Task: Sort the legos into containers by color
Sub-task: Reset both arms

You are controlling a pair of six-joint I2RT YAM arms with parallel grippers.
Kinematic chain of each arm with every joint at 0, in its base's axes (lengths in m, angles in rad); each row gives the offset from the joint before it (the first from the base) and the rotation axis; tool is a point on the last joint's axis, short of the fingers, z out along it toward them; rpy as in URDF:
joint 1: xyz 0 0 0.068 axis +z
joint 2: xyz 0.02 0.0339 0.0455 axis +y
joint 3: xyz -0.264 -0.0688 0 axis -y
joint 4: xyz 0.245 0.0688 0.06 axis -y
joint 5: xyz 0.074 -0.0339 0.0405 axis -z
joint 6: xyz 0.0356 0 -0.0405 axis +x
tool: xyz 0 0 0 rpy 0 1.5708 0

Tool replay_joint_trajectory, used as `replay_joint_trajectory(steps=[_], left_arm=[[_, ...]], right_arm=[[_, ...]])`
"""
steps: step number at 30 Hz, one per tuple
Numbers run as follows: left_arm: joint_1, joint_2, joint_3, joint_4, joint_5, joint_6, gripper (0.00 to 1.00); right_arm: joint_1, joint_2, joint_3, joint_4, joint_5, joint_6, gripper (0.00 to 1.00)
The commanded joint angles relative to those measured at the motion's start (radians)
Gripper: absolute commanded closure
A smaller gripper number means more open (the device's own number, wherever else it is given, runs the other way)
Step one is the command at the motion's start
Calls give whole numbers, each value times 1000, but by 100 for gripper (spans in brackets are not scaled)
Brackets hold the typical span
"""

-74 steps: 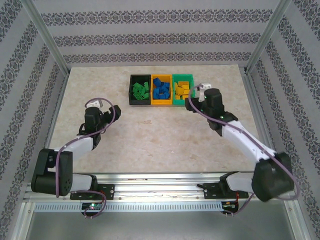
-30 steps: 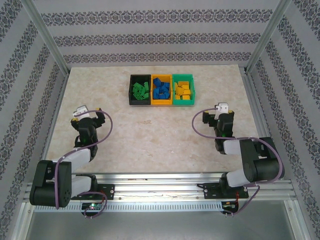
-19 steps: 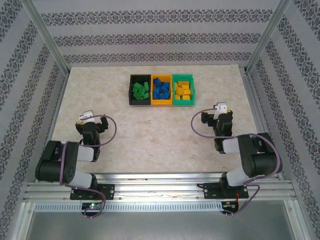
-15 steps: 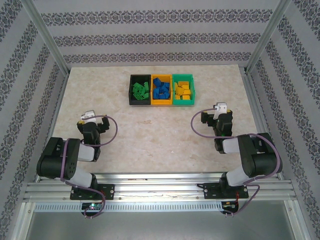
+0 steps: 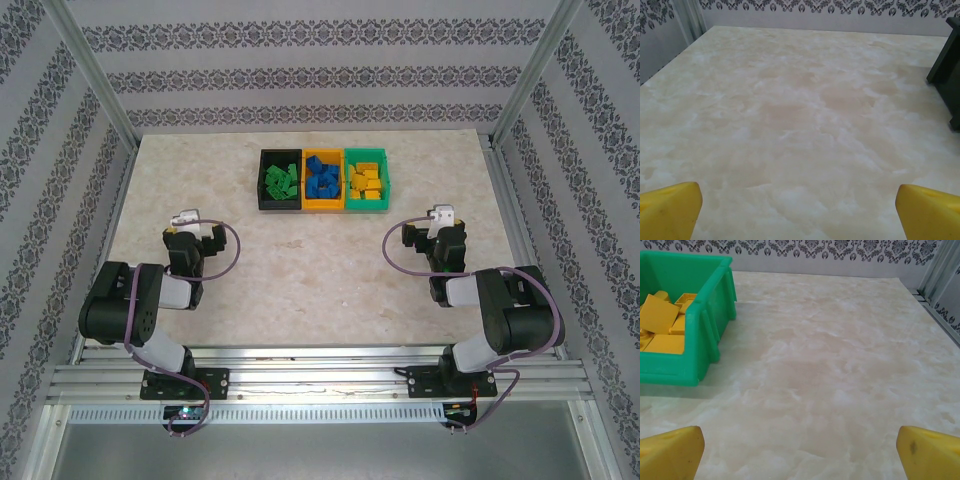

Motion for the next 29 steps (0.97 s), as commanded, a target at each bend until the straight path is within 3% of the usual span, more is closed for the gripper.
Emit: replay_joint_trajectory(steps=[1,29], left_arm=[[-1,4,37,-49,22,25,1],[-1,7,39,-44,39,33,1]], right_arm=[[-9,8,14,21,-21,8,2],[-16,9,14,13,-37,14,2]])
